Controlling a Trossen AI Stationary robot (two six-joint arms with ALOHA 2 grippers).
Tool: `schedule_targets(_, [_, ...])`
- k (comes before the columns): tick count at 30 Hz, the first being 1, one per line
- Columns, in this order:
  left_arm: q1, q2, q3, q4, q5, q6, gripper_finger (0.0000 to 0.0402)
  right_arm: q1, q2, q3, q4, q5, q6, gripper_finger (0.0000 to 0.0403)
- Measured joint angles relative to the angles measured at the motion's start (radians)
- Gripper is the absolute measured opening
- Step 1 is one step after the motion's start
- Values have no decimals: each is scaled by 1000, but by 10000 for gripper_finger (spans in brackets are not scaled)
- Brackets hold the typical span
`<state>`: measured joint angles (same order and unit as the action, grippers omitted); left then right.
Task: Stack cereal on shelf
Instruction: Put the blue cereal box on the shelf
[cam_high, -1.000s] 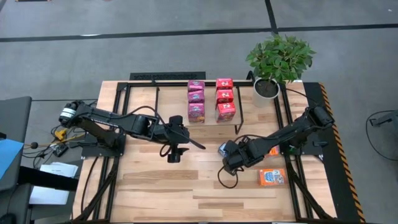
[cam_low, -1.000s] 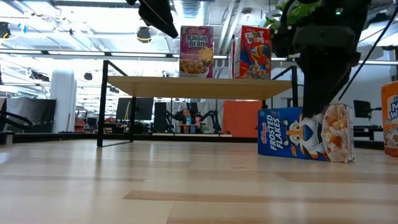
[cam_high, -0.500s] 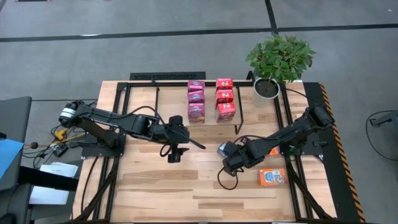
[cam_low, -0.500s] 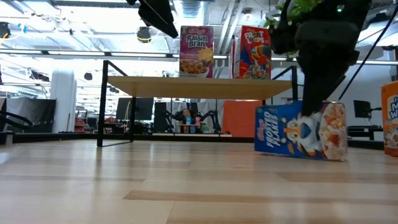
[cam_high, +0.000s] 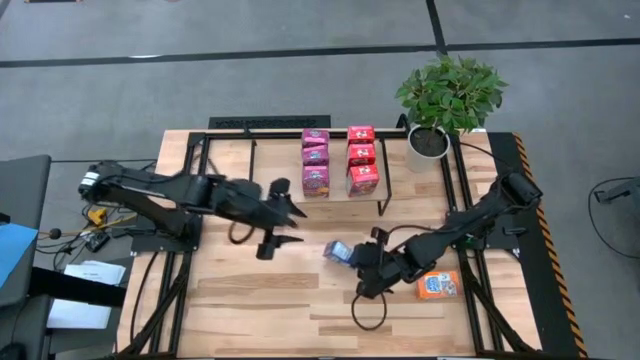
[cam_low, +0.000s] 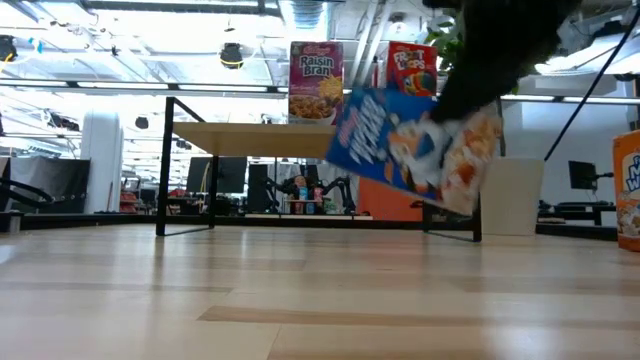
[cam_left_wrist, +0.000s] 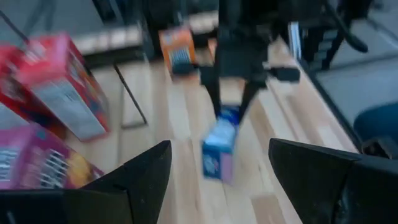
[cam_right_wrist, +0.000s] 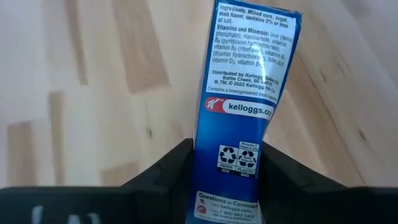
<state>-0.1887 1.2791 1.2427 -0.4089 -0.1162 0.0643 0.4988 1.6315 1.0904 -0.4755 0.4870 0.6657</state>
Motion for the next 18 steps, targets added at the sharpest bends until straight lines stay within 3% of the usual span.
schedule_targets(9, [68,-250,-472,629,0,-42,261,-27,-111,0,139,12,-192,164])
schedule_targets(12, [95,-287,-537,682,22,-86,261,-46,-137,1,170,12,-230,168])
schedule_targets(18, [110,-264,-530,620,127,-139,261,-93,-141,0,282,-6,-346,173])
